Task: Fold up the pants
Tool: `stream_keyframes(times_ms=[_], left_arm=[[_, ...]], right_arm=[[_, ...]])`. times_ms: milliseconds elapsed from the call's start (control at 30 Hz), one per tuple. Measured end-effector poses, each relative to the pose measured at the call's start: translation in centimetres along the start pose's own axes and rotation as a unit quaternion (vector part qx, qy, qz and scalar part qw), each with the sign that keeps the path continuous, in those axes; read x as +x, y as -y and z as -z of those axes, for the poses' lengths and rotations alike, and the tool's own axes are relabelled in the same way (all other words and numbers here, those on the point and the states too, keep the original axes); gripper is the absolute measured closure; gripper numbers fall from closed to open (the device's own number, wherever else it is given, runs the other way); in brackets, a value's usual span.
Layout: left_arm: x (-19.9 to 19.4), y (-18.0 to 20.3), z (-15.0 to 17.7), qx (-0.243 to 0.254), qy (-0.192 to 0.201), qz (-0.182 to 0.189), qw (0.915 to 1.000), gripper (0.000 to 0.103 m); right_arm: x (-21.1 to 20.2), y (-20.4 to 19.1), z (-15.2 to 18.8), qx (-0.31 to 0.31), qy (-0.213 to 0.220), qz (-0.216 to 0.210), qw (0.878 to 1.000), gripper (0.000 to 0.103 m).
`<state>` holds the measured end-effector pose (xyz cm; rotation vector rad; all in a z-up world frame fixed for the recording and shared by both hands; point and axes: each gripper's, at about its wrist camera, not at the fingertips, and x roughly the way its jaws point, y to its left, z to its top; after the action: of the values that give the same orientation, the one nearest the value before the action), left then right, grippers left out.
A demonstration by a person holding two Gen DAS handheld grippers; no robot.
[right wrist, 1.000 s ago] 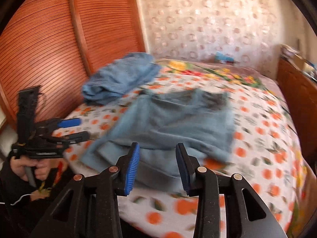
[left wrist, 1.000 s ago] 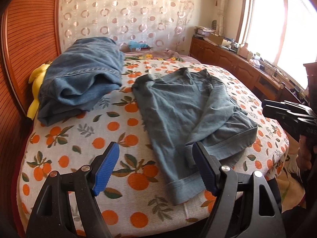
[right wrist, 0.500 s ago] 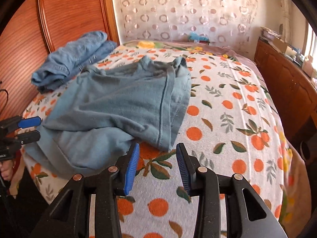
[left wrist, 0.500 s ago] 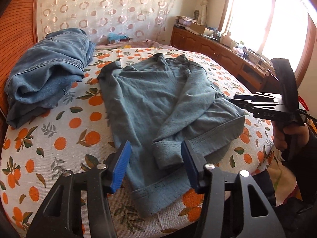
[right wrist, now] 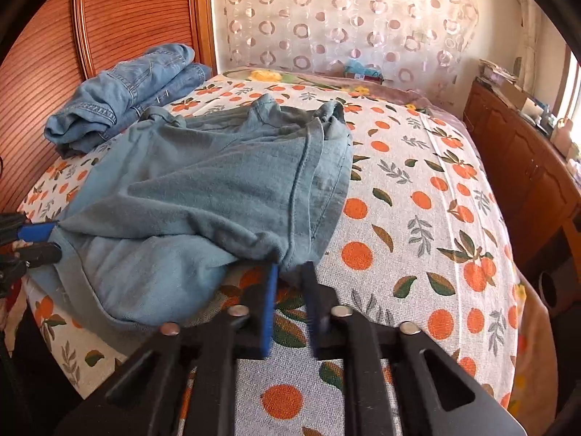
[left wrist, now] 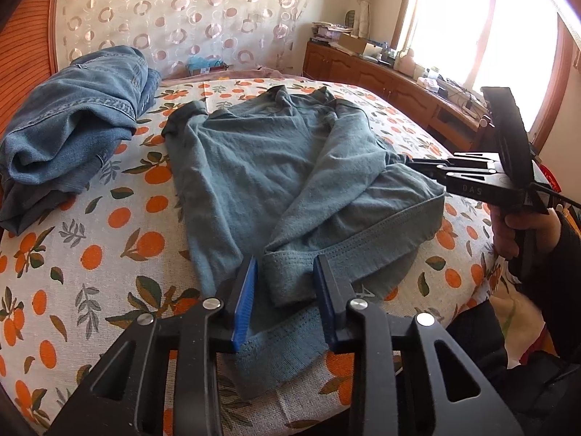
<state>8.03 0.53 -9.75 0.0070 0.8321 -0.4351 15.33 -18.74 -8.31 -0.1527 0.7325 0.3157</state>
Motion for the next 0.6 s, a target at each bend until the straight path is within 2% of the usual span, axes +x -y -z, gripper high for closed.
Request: stream_keyframes(times_ms=[267,433,600], left_arm=[[-0.5,-0.1,0.1,-0.001,0.01,0.004,0.9999,0.092],[-2.5,0.3,-0.3,-0.004,0.036,0.015,0.9992,0.094],[-4.4,0.4,-0.3,-0.005,0.054,0.015,0.9984,0.094]], right_arm=[[-1.3,0.4,-0.4,0.008,0.03,-0.005,1.0,0.097],[-2.3,-0.3,-2.8,-0.015,0.056,-0.002,0.998,0.097],[-2.9,-2.2,-6.5,-0.044,0.088,-0.012,0.995,0.097]])
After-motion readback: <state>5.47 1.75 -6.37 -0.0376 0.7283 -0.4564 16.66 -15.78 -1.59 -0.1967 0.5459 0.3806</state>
